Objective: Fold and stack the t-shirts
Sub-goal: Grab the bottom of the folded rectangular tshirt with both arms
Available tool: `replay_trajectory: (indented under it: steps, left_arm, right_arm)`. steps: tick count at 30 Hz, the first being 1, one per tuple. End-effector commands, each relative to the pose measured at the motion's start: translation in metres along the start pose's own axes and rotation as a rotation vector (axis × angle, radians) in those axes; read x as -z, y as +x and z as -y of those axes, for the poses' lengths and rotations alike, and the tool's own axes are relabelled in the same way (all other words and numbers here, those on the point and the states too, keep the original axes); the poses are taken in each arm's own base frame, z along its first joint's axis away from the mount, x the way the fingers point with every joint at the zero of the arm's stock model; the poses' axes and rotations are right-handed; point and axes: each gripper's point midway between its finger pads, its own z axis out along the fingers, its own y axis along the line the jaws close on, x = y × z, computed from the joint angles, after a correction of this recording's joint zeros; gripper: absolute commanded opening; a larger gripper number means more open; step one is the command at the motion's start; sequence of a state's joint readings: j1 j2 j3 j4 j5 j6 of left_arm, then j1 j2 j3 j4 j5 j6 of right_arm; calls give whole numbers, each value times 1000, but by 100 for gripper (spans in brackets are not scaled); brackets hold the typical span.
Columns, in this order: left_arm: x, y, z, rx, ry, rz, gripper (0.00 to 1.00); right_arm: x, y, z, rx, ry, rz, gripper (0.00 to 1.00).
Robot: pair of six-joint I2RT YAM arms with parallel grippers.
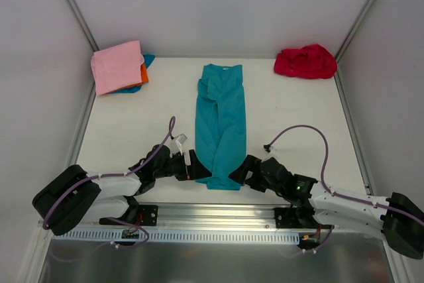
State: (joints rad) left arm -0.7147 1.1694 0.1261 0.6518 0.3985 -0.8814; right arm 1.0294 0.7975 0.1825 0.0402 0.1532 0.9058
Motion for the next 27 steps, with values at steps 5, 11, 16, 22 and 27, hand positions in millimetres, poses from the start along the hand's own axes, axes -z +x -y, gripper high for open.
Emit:
replay_trajectory:
  steps: [5,11,16,22,27]
  left_arm:
    - [-3,24,-16,24,-50,-79,95]
    - [0,27,-19,23,-61,-79,94]
    - [1,26,-15,14,-49,-75,32]
    - [-1,26,-14,4,-51,-89,0]
    - [-2,27,-12,3,-48,-97,0]
  right_arm:
    - [-6,38,56,50,215,-129,93]
    - [-12,44,48,56,200,-146,19]
    - [-14,46,47,63,212,-158,0]
    - [-11,44,46,71,218,-150,0]
    - [-7,44,49,78,232,-152,0]
